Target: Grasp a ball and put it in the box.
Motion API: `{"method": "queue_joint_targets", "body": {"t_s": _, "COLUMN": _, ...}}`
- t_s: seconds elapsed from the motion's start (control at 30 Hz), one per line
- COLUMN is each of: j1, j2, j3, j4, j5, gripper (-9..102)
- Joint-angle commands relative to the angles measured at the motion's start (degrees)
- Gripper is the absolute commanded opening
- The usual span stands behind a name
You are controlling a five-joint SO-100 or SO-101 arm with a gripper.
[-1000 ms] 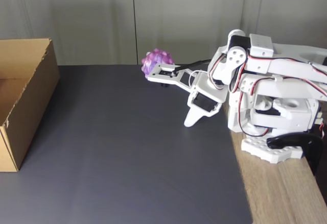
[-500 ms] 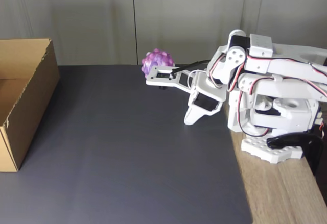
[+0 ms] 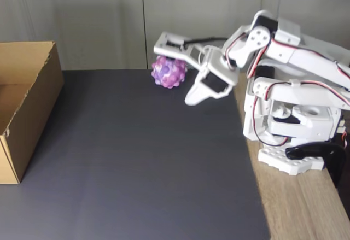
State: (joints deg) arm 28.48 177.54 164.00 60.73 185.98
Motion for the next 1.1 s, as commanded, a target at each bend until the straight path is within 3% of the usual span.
{"method": "queue_joint_targets", "body": {"t_s": 0.0, "j1": 2.29, "j2": -3.52, "j3": -6.50, "j4": -0.70, "j5": 0.88, "gripper": 0}}
{"method": "queue_joint_targets", "body": {"t_s": 0.33, "j1": 13.80, "j2": -17.58, "j3": -22.94, "j4": -4.83, "j5": 3.69, "gripper": 0}}
{"method": "queue_joint_targets", "body": {"t_s": 0.63, "j1": 18.63, "j2": -29.44, "j3": -33.75, "j4": -10.46, "j5": 6.24, "gripper": 0}}
{"method": "queue_joint_targets", "body": {"t_s": 1.07, "j1": 21.53, "j2": -42.19, "j3": -36.21, "j4": -20.65, "j5": 7.56, "gripper": 0}}
